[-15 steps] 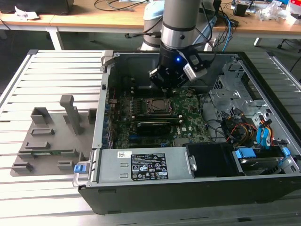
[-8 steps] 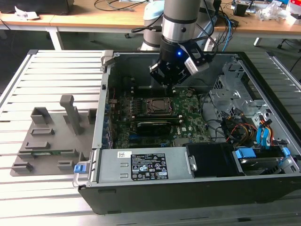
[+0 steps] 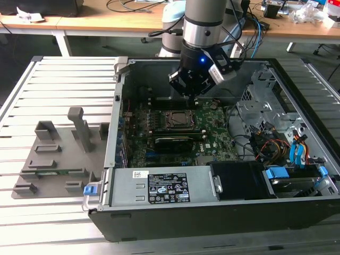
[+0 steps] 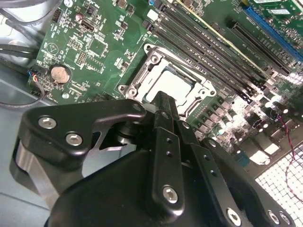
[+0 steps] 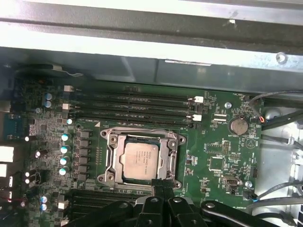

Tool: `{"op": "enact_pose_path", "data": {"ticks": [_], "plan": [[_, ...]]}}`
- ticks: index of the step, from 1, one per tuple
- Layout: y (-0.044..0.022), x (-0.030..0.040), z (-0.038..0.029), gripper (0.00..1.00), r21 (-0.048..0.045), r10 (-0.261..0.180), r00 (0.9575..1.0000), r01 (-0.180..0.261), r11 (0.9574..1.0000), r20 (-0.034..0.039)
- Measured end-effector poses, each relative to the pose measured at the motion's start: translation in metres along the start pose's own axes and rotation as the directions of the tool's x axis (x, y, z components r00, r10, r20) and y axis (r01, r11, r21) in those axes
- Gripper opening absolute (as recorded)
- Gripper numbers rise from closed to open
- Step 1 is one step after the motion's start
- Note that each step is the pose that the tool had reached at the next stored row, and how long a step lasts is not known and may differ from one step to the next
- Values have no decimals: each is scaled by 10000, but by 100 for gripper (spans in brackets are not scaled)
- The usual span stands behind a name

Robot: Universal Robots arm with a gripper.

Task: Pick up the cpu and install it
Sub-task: 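Install the second cpu locking lever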

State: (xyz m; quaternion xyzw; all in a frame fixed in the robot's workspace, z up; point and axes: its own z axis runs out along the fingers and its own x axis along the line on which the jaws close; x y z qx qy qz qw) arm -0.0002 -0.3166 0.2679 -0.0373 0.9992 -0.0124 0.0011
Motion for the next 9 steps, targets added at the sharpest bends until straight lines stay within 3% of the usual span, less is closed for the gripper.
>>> {"op": "enact_pose_path", "data": {"ticks": [2, 9], "plan": [[-33, 2, 1, 11, -1, -1, 10000, 1, 10000, 0], [-276, 20, 8, 11, -4, -1, 10000, 1, 10000, 2]]}}
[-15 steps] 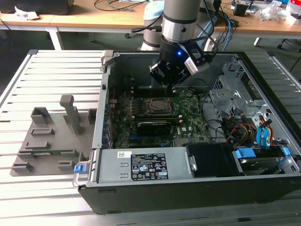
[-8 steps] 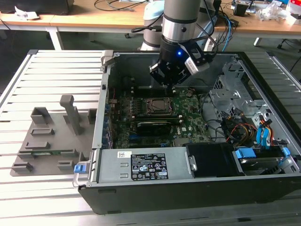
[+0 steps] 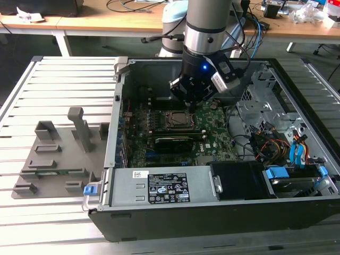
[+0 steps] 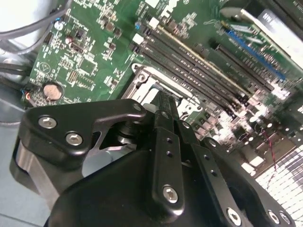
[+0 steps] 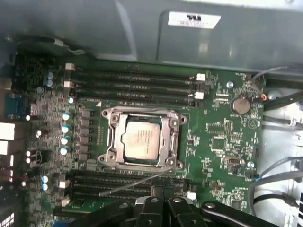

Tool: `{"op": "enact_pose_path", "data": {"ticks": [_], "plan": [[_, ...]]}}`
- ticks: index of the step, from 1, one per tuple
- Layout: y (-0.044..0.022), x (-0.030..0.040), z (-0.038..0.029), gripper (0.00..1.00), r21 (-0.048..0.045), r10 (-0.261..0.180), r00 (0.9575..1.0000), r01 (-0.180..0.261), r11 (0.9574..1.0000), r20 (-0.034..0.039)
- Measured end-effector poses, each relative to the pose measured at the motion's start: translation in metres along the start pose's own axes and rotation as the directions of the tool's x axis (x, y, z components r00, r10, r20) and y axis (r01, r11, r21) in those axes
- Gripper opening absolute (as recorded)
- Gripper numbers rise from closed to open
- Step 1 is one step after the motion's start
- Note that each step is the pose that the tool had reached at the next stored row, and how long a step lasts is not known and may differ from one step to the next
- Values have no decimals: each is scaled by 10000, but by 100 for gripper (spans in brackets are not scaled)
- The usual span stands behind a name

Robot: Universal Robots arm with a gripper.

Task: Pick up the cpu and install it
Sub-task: 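Install the second cpu locking lever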

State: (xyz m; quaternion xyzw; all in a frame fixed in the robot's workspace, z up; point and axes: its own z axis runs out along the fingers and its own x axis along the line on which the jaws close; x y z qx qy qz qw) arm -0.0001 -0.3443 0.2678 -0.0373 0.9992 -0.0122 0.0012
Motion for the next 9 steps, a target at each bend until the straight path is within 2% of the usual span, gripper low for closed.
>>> {"op": "enact_pose_path", "data": {"ticks": [3, 4, 9], "plan": [[-41, 3, 1, 11, 1, 0, 10000, 0, 10000, 0], [-77, 6, 1, 11, 2, 1, 10000, -1, 10000, -1], [-174, 13, 5, 11, 1, 1, 10000, -1, 10000, 0]]}}
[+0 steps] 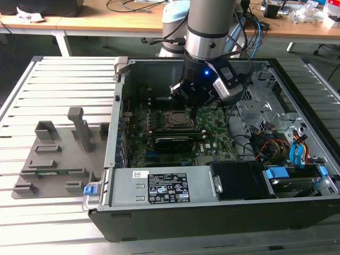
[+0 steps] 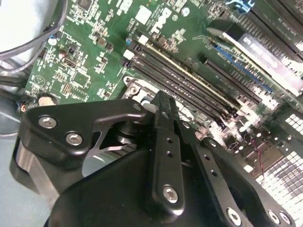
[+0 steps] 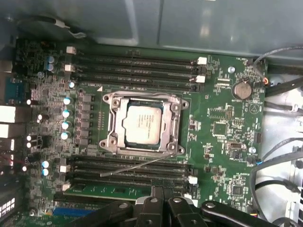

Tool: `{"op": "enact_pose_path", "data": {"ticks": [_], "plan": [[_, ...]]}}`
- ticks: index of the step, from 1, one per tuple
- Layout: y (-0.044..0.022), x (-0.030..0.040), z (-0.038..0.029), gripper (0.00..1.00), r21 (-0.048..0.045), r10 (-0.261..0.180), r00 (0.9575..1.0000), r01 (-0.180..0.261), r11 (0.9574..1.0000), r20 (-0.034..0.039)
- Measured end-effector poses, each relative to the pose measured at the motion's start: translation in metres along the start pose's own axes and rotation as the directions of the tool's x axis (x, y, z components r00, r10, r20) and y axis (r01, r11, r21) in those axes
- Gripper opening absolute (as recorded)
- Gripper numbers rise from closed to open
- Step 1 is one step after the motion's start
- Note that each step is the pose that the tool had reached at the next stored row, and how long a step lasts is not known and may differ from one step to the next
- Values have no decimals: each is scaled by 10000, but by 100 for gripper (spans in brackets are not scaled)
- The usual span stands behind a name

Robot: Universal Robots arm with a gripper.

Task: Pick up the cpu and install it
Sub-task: 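Install the second cpu locking lever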

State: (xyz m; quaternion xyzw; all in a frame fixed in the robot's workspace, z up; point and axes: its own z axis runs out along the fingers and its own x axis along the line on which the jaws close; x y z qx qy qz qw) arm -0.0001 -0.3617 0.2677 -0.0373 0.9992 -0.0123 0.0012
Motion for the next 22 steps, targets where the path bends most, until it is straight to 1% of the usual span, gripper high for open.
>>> {"op": "enact_pose_path", "data": {"ticks": [1, 2, 3, 4, 5, 7, 8, 9, 11, 13, 15, 17, 21, 22], "plan": [[-24, 2, 1, 11, -4, 0, 10000, 0, 10000, 0], [-40, 5, 3, 11, -33, 0, 10000, 0, 10000, 2], [-59, 16, 7, 11, -209, 1, 10000, -1, 9998, 14], [-66, 24, 10, 11, -294, 2, 10000, -1, 9996, 22], [-74, 47, 15, 11, -402, 3, 10000, -1, 9992, 30], [-77, 92, 24, 11, -468, 3, 10000, -1, 9989, 34], [-79, 124, 38, 11, -473, 2, 10000, 0, 9989, 35], [-75, 178, 76, 11, -483, 2, 10000, -1, 9988, 35], [-70, 250, 104, 11, -559, 3, 10000, 0, 9984, 41], [-66, 298, 117, 11, -630, 3, 10000, -1, 9980, 47], [-68, 384, 133, 11, -841, 5, 10000, 0, 9965, 63], [-76, 431, 162, 11, -949, 6, 10000, 0, 9955, 71], [-73, 471, 209, 11, -956, 6, 10000, 0, 9954, 71], [-70, 501, 251, 11, -957, 7, 10000, 0, 9954, 71]]}}
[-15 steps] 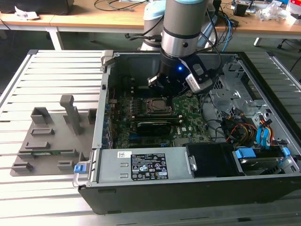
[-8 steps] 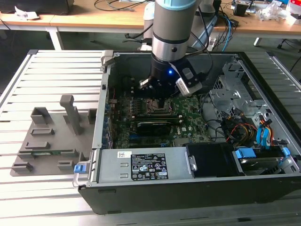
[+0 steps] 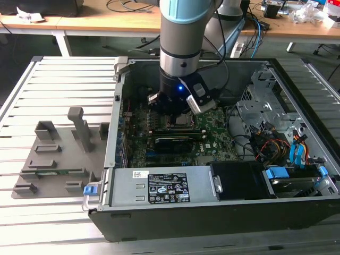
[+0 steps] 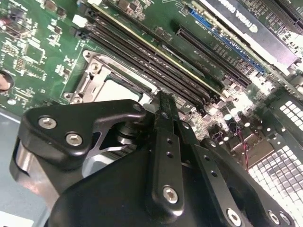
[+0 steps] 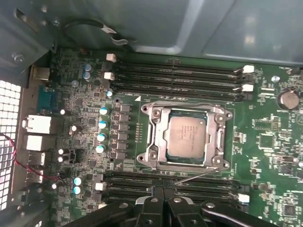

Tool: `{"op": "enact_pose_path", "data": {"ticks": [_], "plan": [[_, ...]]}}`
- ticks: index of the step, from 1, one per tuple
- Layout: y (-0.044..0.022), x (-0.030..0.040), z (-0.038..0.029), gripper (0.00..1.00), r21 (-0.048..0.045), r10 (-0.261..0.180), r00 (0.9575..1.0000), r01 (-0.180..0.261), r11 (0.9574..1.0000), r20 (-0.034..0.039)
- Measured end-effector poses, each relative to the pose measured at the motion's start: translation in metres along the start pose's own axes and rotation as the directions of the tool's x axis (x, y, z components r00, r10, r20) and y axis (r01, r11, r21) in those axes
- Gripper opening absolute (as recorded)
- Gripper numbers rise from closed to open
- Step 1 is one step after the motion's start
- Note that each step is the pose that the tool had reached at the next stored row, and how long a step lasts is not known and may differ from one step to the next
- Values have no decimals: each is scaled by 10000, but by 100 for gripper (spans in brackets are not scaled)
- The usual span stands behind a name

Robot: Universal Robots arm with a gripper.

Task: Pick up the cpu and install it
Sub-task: 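Install the second cpu locking lever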

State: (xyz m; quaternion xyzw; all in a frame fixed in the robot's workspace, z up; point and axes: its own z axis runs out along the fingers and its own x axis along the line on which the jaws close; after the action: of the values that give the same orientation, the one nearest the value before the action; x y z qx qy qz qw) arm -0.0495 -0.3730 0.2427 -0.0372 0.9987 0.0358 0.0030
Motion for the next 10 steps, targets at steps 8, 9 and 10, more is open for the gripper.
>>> {"op": "enact_pose_path", "data": {"ticks": [8, 9, 10], "plan": [[-1, 184, 193, 11, 1, -1, 10000, 1, 10000, -1], [-1, 201, 221, 11, 0, 0, 10000, 0, 10000, 0], [-2, 212, 242, 11, 0, -1, 10000, 1, 10000, 0]]}}
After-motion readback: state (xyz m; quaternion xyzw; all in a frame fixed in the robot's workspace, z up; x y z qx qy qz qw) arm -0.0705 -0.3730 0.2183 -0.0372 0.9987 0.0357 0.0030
